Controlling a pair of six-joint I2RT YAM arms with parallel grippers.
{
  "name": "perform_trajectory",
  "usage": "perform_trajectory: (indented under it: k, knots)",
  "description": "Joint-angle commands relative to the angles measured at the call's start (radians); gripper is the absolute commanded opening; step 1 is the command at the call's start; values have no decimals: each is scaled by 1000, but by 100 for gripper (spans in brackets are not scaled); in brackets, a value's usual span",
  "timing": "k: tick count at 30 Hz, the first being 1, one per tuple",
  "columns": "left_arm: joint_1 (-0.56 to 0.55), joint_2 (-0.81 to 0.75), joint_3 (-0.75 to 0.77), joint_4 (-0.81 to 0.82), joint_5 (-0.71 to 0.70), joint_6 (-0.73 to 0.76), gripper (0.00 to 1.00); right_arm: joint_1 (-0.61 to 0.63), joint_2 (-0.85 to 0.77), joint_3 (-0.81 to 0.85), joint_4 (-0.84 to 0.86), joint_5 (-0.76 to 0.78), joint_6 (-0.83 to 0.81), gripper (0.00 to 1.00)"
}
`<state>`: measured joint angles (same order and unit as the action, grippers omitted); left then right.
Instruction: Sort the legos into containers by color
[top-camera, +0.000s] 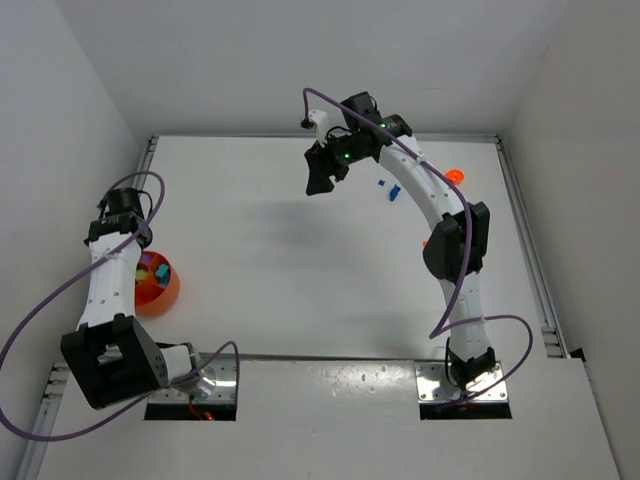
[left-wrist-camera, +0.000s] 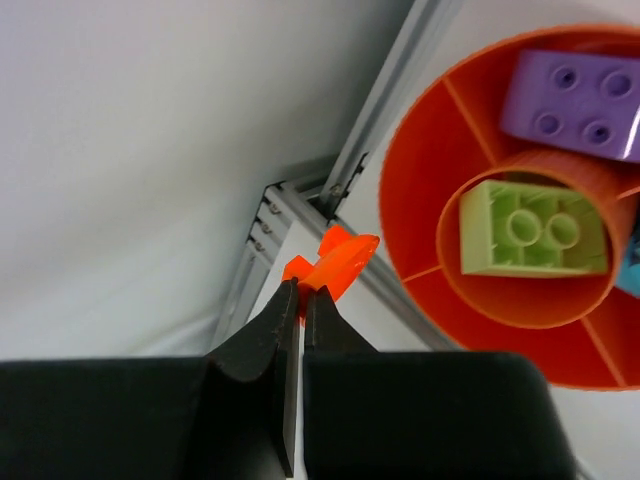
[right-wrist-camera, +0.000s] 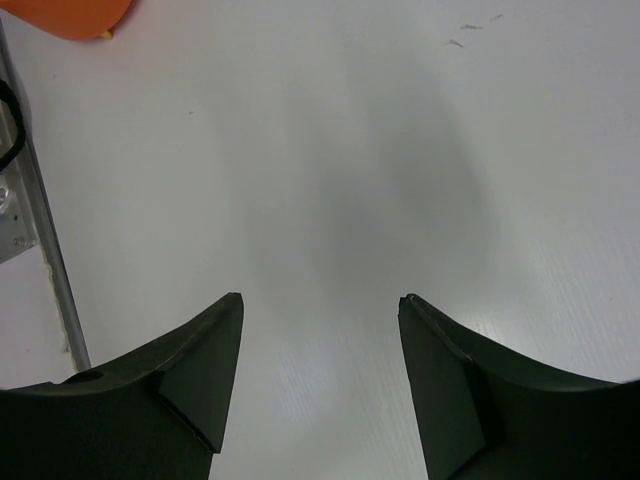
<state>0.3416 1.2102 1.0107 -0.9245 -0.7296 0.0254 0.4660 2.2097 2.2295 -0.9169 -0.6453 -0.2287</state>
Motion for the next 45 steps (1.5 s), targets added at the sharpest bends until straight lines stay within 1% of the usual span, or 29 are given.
perform_trajectory:
  k: [1, 8, 15, 19, 25, 32, 35, 45]
  knots:
    - [10, 21, 35, 68, 39, -42, 0, -1, -2, -1, 23, -5, -2, 64]
    - [10, 83, 35, 114, 58, -62, 0, -1, -21, -21, 41, 4, -1, 64]
    - [10, 101, 6, 153, 58, -81, 0, -1, -21, -39, 41, 4, 8, 64]
    - [10, 111, -3, 162, 90, -81, 0, -1, -30, -48, 41, 4, 8, 64]
    - [10, 141, 6, 171, 111, -81, 0, -1, -30, -48, 41, 4, 8, 64]
    - [10, 170, 25, 190, 111, -81, 0, -1, -58, -103, 61, 13, -1, 64]
    - [10, 180, 25, 190, 134, -81, 0, -1, -58, -103, 61, 13, -1, 64]
    - [-76, 180, 52, 219, 226, -24, 0, -1, -67, -133, 61, 13, -1, 64]
